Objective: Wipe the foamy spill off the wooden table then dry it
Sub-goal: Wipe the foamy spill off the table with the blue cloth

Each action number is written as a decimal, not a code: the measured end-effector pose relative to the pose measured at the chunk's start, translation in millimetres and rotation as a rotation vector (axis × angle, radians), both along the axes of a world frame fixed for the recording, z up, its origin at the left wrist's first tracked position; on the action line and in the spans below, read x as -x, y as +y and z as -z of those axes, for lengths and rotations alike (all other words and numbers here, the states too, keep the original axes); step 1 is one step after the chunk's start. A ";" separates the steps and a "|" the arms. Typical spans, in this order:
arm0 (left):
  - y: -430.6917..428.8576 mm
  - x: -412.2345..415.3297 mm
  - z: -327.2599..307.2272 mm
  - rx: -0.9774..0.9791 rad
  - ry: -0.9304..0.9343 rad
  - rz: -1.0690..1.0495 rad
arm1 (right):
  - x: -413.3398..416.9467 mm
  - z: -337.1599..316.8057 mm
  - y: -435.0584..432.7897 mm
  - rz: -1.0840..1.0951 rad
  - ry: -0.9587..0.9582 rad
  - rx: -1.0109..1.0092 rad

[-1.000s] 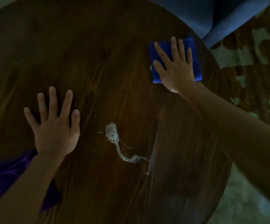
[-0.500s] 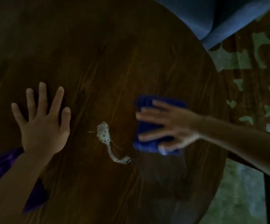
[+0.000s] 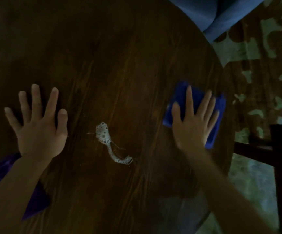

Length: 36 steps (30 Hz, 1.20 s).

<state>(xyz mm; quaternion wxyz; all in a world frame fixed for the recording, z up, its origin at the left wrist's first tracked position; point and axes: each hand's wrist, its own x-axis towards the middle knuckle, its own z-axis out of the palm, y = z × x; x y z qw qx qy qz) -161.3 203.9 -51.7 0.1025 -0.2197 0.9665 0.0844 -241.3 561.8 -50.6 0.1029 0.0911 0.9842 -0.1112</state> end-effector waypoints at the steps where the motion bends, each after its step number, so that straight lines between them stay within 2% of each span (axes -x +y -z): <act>1: -0.2 -0.2 0.0 0.001 -0.002 -0.004 | -45.2 -2.5 -3.1 0.069 -0.028 0.012; 4: -1.9 -0.5 0.8 -0.009 -0.002 -0.009 | -157.5 -9.4 -28.6 0.156 -0.146 0.020; 7: -1.6 0.2 -0.2 -0.008 -0.012 -0.007 | -180.6 -5.9 -51.6 0.238 -0.220 0.043; 10: 2.1 2.3 -2.4 -0.001 -0.014 -0.001 | -119.9 1.8 -50.6 0.319 -0.172 0.046; 14: -0.5 3.1 -5.5 0.007 -0.022 -0.006 | 30.6 4.3 -61.3 0.328 -0.098 0.032; 17: 0.2 2.8 -5.5 0.010 -0.029 0.012 | 125.7 1.6 -76.0 0.017 -0.095 -0.020; 21: -1.8 0.8 -4.6 0.013 -0.039 0.012 | 159.5 -3.1 -68.7 -0.775 -0.044 -0.124; 24: -1.0 0.3 -3.6 0.023 -0.026 0.017 | 138.4 -6.2 -37.3 -1.174 -0.052 -0.187; 28: -1.4 1.0 -3.4 0.017 -0.023 0.023 | 43.7 -9.3 -2.4 -1.401 -0.105 -0.203; 30: -1.2 1.0 -3.5 0.013 -0.018 0.025 | -23.5 -5.5 6.7 -1.305 -0.110 -0.182; 33: -1.7 1.5 -4.7 0.016 -0.026 0.024 | -124.7 -5.0 -9.2 -0.906 -0.132 -0.170; 36: -3.6 2.5 -6.8 0.024 -0.034 0.023 | -170.1 -10.1 -55.5 -0.521 -0.213 -0.122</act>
